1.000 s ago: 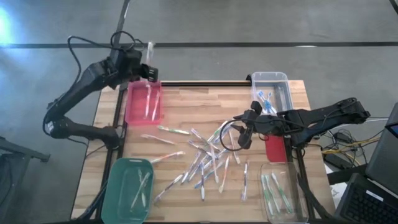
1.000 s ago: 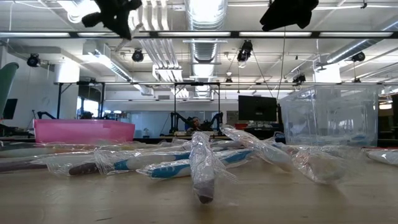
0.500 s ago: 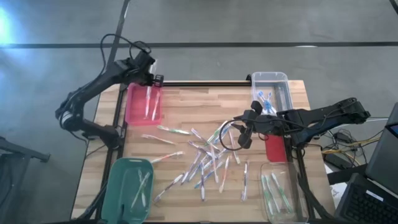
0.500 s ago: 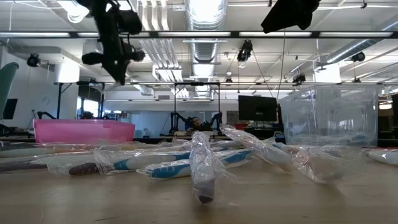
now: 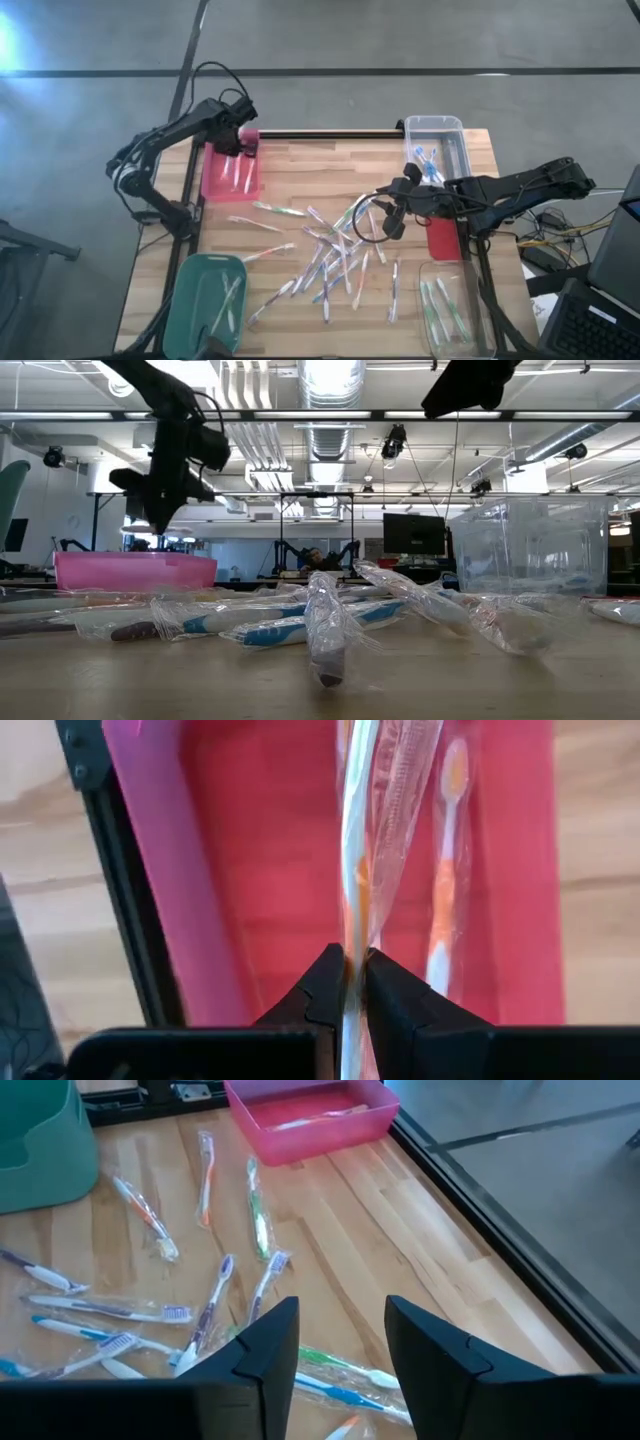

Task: Pick & Place Toothbrushes
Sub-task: Put the orange toothbrush into the pink bin

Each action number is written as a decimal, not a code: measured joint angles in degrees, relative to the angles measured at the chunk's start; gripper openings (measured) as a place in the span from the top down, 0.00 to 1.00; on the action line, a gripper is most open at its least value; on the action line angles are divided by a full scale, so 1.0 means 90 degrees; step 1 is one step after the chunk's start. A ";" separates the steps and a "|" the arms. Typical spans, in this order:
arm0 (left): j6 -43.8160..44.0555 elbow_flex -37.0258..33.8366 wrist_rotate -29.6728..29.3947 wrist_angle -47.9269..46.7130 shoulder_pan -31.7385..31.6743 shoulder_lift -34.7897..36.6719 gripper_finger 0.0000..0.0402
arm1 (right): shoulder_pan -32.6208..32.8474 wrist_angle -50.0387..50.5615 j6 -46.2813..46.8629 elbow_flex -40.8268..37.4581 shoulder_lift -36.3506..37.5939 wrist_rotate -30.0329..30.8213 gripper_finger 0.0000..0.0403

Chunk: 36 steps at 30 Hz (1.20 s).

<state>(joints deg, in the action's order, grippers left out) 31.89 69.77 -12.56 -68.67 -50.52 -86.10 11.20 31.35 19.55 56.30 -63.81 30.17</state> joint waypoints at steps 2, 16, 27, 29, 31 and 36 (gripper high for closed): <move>0.0012 -0.0077 0.0006 0.0084 0.0002 -0.0015 0.93 | 0.0000 -0.0009 0.0002 -0.0034 0.0000 0.0000 0.62; -0.0009 -0.0941 0.0508 0.0895 -0.0229 -0.0028 0.93 | 0.0000 -0.0017 0.0167 -0.0260 0.0000 -0.0002 0.56; -0.0019 -0.1032 0.0583 0.1208 -0.0291 -0.0030 0.93 | 0.0000 -0.0019 0.0167 -0.0260 0.0000 -0.0002 0.54; -0.0004 -0.1063 0.0592 0.1303 -0.0289 -0.0030 0.93 | 0.0000 -0.0019 0.0167 -0.0260 0.0000 -0.0002 0.55; -0.0001 -0.1136 0.0616 0.1427 -0.0291 -0.0030 0.93 | 0.0000 -0.0019 0.0165 -0.0260 0.0000 -0.0002 0.57; -0.0040 -0.1197 0.0776 0.1572 -0.0304 -0.0030 0.93 | 0.0000 -0.0019 0.0165 -0.0260 0.0000 -0.0002 0.60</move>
<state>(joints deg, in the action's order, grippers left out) 31.54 59.00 -5.58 -54.53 -53.25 -86.37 11.20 31.18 21.04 53.95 -63.81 30.15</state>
